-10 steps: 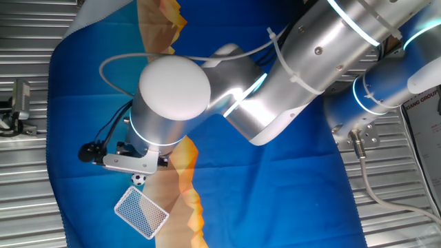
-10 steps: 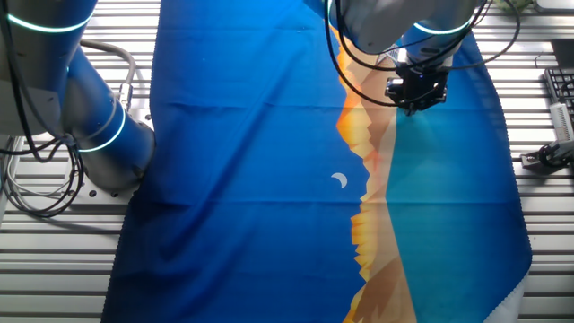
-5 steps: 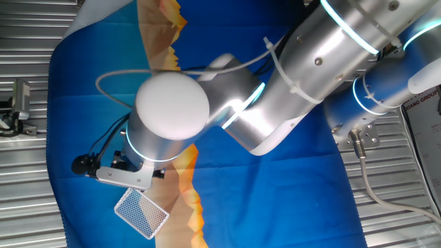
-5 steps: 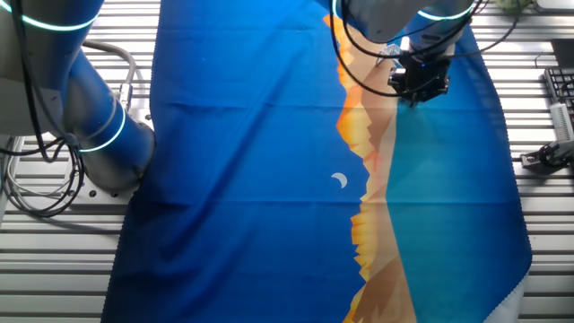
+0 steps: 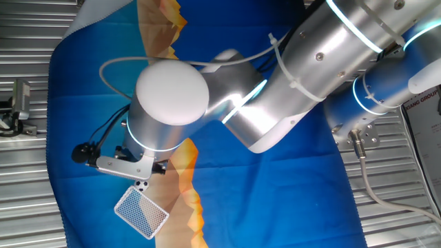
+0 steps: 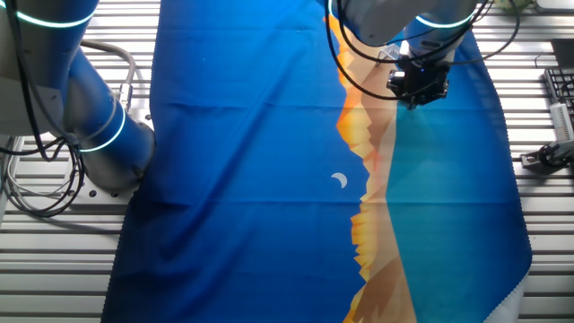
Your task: Push the soccer ball into the goal
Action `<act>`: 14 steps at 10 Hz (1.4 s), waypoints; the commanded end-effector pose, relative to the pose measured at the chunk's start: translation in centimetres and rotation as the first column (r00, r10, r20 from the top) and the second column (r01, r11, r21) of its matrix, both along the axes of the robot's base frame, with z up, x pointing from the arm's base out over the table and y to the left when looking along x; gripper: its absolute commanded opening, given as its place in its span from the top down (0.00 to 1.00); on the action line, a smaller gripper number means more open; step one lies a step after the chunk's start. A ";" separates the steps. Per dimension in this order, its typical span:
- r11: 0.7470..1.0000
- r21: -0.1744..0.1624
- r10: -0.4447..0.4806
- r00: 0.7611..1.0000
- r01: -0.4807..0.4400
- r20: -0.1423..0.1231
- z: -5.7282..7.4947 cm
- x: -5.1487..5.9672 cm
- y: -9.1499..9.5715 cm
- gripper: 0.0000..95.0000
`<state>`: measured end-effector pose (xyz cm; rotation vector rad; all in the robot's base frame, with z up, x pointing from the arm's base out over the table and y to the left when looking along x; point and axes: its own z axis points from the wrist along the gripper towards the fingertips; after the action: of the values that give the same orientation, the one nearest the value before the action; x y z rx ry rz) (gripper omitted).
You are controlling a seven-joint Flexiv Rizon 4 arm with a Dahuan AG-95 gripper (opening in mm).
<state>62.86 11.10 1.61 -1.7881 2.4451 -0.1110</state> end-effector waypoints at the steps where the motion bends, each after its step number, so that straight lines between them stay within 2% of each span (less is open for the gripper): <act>1: 0.999 0.017 -0.035 0.999 0.035 0.000 -0.2 -0.6 -0.4 1.00; 3: 0.996 0.026 -0.082 0.996 0.083 -0.017 -0.3 -0.8 -0.5 1.00; 5: 0.988 0.034 -0.146 0.988 0.148 -0.050 0.2 -0.8 -0.3 1.00; 6: 0.987 0.036 -0.154 0.987 0.156 -0.055 0.3 -0.9 -0.3 1.00; 9: 0.983 0.046 -0.178 0.983 0.180 -0.051 -0.3 -1.5 -0.3 1.00; 14: 0.978 0.035 -0.203 0.978 0.205 -0.047 -0.7 -2.2 0.3 1.00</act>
<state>60.66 11.42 0.94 -1.5366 2.6374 -0.0410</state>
